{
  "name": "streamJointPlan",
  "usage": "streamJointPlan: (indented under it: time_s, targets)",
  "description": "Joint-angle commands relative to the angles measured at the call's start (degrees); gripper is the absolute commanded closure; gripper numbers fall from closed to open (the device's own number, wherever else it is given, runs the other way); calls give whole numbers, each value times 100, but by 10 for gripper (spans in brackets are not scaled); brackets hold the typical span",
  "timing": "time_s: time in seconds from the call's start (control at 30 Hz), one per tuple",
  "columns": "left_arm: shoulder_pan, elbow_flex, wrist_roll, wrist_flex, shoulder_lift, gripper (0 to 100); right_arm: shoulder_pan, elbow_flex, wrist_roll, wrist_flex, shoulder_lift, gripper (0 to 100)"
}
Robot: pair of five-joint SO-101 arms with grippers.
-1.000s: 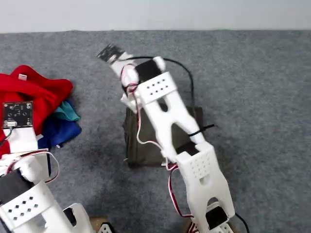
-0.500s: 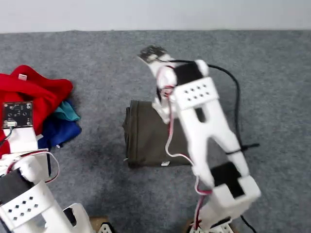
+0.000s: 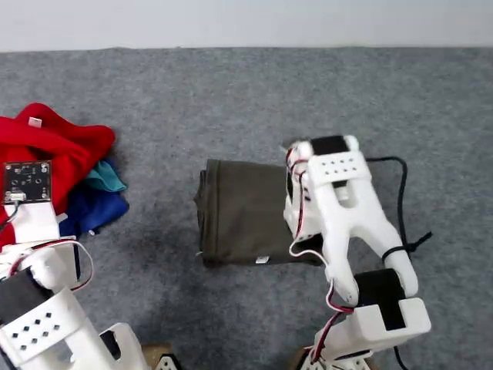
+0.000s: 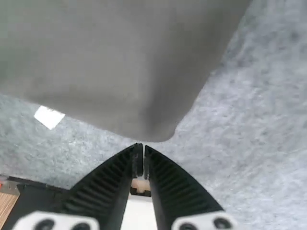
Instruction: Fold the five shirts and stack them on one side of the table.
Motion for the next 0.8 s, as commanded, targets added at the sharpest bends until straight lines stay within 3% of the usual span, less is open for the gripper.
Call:
streamJointPlan:
  time_s: [0.0,0.4,0.5,0.6,0.77]
  targets:
    - [-35,-75,62,-88,-88,984,-119,308,-132,-356,-92,988]
    - [-35,-75,62,-105,-88,984,-110,-308,-167,435,-1279,972]
    - [-35,-66,62,-114,-88,984,-101,-325,-246,400,-1262,857]
    - [-18,-66,62,-114,-88,984,-101,-316,-1055,268,-1033,734]
    - [-18,-66,62,-114,-88,984,-338,-352,-1486,-303,-330,693]
